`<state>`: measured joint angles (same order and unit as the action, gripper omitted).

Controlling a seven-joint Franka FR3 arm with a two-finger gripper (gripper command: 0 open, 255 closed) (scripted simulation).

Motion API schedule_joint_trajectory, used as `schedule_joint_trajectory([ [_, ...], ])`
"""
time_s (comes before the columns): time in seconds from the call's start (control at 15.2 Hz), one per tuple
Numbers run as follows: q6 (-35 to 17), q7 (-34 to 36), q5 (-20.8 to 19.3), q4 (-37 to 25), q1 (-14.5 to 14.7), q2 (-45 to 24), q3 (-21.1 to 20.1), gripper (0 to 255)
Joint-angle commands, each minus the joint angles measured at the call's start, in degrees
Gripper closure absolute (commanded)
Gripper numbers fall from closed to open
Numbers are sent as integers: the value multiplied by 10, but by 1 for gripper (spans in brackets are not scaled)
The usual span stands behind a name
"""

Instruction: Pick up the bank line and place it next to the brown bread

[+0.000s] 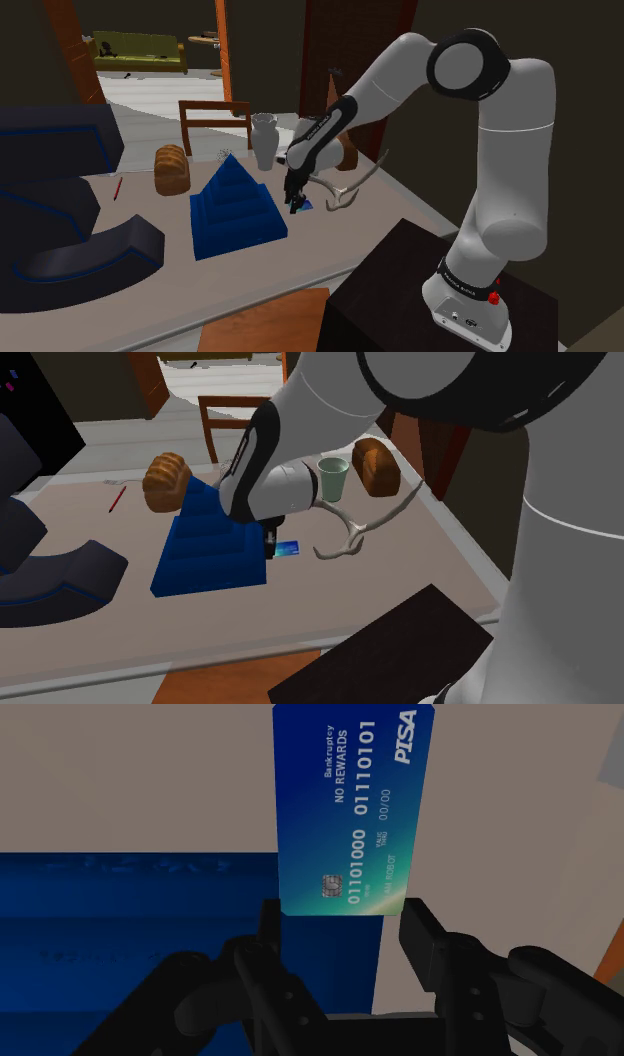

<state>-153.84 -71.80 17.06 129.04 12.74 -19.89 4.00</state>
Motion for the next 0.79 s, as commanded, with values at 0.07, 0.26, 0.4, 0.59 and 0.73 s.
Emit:
schedule_joint_trajectory([
  [0.07, 20, 10, -10, 3, 5, 23, 6, 255],
  [0.26, 39, 19, -20, 3, 8, 43, 11, 255],
  [0.4, 52, 25, -26, 2, 10, 55, 14, 255],
  [0.59, 72, 33, -35, 0, 12, 74, 18, 255],
  [0.73, 86, 39, -41, -2, 13, 86, 20, 255],
])
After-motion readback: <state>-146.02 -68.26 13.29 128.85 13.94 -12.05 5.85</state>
